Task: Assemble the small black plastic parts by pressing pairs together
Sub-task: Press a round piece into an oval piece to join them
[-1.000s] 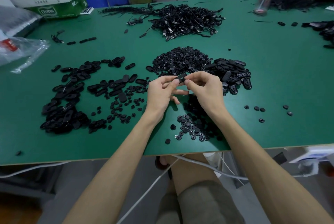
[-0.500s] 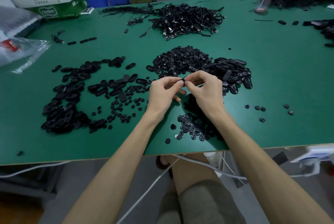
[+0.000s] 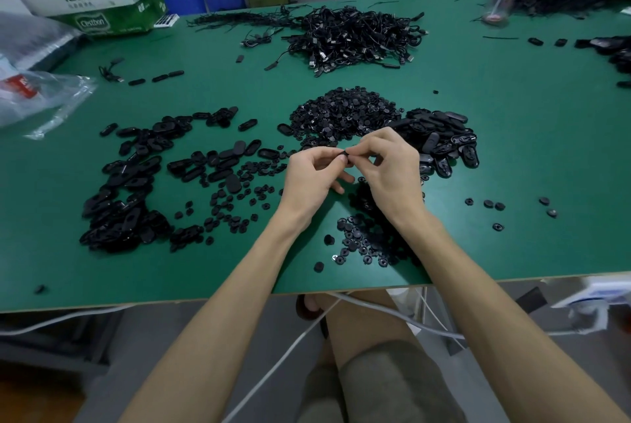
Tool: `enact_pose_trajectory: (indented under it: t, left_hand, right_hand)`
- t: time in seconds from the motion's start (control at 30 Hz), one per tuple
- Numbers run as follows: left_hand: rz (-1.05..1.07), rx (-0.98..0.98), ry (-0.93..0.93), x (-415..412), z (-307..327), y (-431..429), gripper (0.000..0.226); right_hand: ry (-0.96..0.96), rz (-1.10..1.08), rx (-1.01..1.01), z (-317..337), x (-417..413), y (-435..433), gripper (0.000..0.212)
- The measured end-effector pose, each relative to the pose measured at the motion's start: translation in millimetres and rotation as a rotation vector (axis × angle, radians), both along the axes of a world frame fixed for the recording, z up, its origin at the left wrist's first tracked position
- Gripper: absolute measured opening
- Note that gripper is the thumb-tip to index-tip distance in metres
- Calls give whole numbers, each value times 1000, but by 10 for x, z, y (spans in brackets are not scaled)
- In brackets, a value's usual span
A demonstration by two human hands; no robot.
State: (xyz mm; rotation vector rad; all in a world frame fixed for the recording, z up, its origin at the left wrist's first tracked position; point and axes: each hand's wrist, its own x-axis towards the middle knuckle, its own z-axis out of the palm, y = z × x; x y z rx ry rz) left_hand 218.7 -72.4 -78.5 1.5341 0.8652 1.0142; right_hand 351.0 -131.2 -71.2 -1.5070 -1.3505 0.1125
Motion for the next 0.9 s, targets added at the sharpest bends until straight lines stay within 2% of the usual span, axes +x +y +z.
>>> enact_pose_trajectory:
  t: [0.2,0.3,0.4,0.53,0.9]
  left_hand:
    - [49,-28,-40,-2,-21,38,9]
    - [55,-37,-52,3,-21,40,8]
    - [56,-51,-75,5,-16,37,8]
    - [36,-39,-71,-6,4,23,7]
    - [1,-36,-67,-25,31,-8,6]
  right_hand:
    - [-37,70,-30,-3,-2,13,28]
    - [-16,74,-24,21,-16,-1,32]
    - [43,44,6,33,-23,-5,28]
    - [211,38,-59,30,10,3,15]
    - [231,43,-65,44,1,-19,7]
